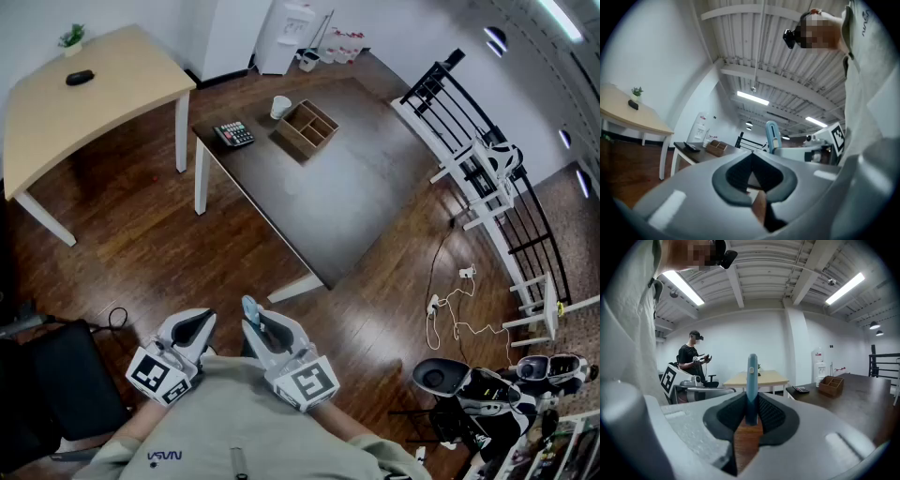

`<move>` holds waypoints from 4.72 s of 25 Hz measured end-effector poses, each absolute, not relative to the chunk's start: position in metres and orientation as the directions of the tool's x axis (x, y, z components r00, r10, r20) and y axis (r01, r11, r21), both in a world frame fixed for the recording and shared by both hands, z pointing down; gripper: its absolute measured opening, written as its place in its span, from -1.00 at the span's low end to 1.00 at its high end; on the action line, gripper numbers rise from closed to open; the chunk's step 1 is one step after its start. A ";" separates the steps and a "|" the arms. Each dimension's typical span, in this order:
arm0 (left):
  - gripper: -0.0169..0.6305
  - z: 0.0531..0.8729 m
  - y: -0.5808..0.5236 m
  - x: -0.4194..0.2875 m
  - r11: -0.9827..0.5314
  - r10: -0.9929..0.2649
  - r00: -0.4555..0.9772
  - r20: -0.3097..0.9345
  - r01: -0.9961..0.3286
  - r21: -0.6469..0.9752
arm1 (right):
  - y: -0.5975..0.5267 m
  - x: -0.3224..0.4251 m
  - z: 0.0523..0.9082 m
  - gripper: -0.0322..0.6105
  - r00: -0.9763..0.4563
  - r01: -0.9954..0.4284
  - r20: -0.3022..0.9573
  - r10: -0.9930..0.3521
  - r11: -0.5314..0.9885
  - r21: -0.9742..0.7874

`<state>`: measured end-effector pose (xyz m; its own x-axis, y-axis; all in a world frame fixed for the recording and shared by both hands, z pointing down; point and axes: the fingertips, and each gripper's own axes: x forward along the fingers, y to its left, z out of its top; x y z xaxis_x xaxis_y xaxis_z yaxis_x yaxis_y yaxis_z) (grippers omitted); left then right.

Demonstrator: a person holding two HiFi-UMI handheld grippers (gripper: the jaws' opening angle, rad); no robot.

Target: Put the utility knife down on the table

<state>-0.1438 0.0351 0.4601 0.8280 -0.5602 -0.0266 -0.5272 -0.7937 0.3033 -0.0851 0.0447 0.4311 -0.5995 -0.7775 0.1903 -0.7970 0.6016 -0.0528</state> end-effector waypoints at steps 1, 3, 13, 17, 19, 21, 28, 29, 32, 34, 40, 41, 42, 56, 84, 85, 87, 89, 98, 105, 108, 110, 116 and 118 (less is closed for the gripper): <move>-0.94 0.461 0.031 -0.144 -0.790 -0.568 0.823 -0.027 -0.535 0.300 | 0.039 -0.083 0.432 -0.68 -0.602 -0.795 0.187 -0.776 0.604 -0.053; -0.94 0.462 0.021 -0.144 -0.780 -0.584 0.812 -0.027 -0.551 0.295 | 0.028 -0.080 0.434 -0.68 -0.607 -0.792 0.182 -0.774 0.608 -0.054; -0.94 0.454 -0.068 -0.115 -0.734 -0.654 0.757 -0.001 -0.634 0.244 | -0.075 -0.003 0.451 -0.68 -0.575 -0.815 0.188 -0.796 0.577 -0.049; -0.94 0.441 -0.122 -0.071 -0.754 -0.637 0.771 0.013 -0.626 0.202 | -0.130 0.062 0.474 -0.68 -0.509 -0.856 0.262 -0.820 0.515 -0.051; -0.94 0.441 -0.147 -0.044 -0.764 -0.625 0.781 0.022 -0.616 0.192 | -0.155 0.098 0.497 -0.68 -0.470 -0.873 0.328 -0.819 0.486 -0.038; -0.94 0.447 -0.172 -0.015 -0.766 -0.617 0.786 0.036 -0.610 0.200 | -0.181 0.135 0.527 -0.67 -0.429 -0.887 0.401 -0.809 0.462 -0.015; -0.94 0.479 -0.209 0.069 -0.812 -0.527 0.837 0.148 -0.547 0.205 | -0.228 0.232 0.644 -0.67 -0.306 -0.907 0.668 -0.678 0.420 0.012; -0.94 0.480 -0.212 0.076 -0.814 -0.521 0.839 0.158 -0.544 0.203 | -0.230 0.242 0.657 -0.67 -0.292 -0.908 0.697 -0.655 0.419 0.013; -0.94 0.480 -0.224 0.090 -0.817 -0.513 0.839 0.181 -0.542 0.196 | -0.233 0.261 0.689 -0.67 -0.261 -0.913 0.762 -0.592 0.407 0.003; -0.94 0.481 -0.229 0.098 -0.820 -0.507 0.840 0.195 -0.539 0.194 | -0.234 0.267 0.703 -0.67 -0.247 -0.920 0.791 -0.560 0.392 -0.009; -0.94 0.483 -0.237 0.118 -0.841 -0.471 0.853 0.226 -0.512 0.177 | -0.243 0.271 0.711 -0.67 -0.237 -0.930 0.798 -0.555 0.366 -0.022; -0.94 0.483 -0.238 0.121 -0.844 -0.465 0.855 0.230 -0.507 0.174 | -0.244 0.270 0.711 -0.67 -0.244 -0.933 0.797 -0.553 0.357 -0.037; -0.94 0.483 -0.238 0.123 -0.848 -0.460 0.856 0.234 -0.502 0.170 | -0.244 0.269 0.712 -0.67 -0.253 -0.935 0.798 -0.548 0.352 -0.055; -0.94 0.482 -0.229 0.117 -0.854 -0.450 0.865 0.223 -0.490 0.175 | -0.233 0.302 0.691 -0.53 -0.187 -0.974 0.766 -0.615 0.220 -0.062; -0.94 0.468 0.003 -0.142 -0.785 -0.576 0.815 0.061 -0.572 0.236 | 0.004 -0.050 0.469 -0.89 -0.475 -0.872 0.287 -0.832 0.489 -0.026; -0.94 0.471 0.014 -0.138 -0.797 -0.555 0.830 0.061 -0.552 0.244 | 0.013 -0.049 0.469 -0.89 -0.465 -0.876 0.296 -0.834 0.482 -0.016; -0.94 0.469 0.034 -0.123 -0.827 -0.507 0.860 0.058 -0.504 0.251 | 0.028 -0.045 0.469 -0.89 -0.439 -0.889 0.301 -0.847 0.457 -0.010; -0.94 0.462 0.047 -0.108 -0.859 -0.463 0.885 0.043 -0.460 0.225 | 0.040 -0.039 0.465 -0.89 -0.413 -0.903 0.294 -0.862 0.431 -0.007; -0.94 0.444 0.107 -0.044 -0.924 -0.323 0.947 0.005 -0.316 0.217 | 0.119 0.027 0.437 -0.89 -0.251 -0.967 0.226 -0.941 0.251 -0.029; -0.94 0.442 0.181 0.042 -0.964 -0.177 0.984 0.033 -0.180 0.194 | 0.196 0.099 0.443 -0.89 -0.167 -0.985 0.203 -0.965 0.153 -0.082; -0.94 0.453 0.208 0.063 -0.969 -0.144 0.987 0.077 -0.156 0.189 | 0.221 0.115 0.453 -0.90 -0.173 -0.983 0.199 -0.964 0.156 -0.100; -0.94 0.461 0.223 0.071 -0.966 -0.147 0.984 0.104 -0.166 0.198 | 0.237 0.123 0.458 -0.90 -0.181 -0.981 0.201 -0.963 0.163 -0.105; -0.94 0.465 0.247 0.079 -0.956 -0.164 0.977 0.133 -0.190 0.222 | 0.264 0.129 0.464 -0.90 -0.200 -0.977 0.195 -0.960 0.180 -0.118; -0.94 0.464 0.252 0.084 -0.956 -0.169 0.977 0.130 -0.194 0.219 | 0.270 0.132 0.464 -0.90 -0.207 -0.976 0.188 -0.960 0.188 -0.113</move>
<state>0.0844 0.2525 0.4644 0.9771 -0.1687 0.1298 -0.1941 -0.9563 0.2187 0.1315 0.2700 0.4640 -0.2072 -0.9602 0.1876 -0.9755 0.1883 -0.1133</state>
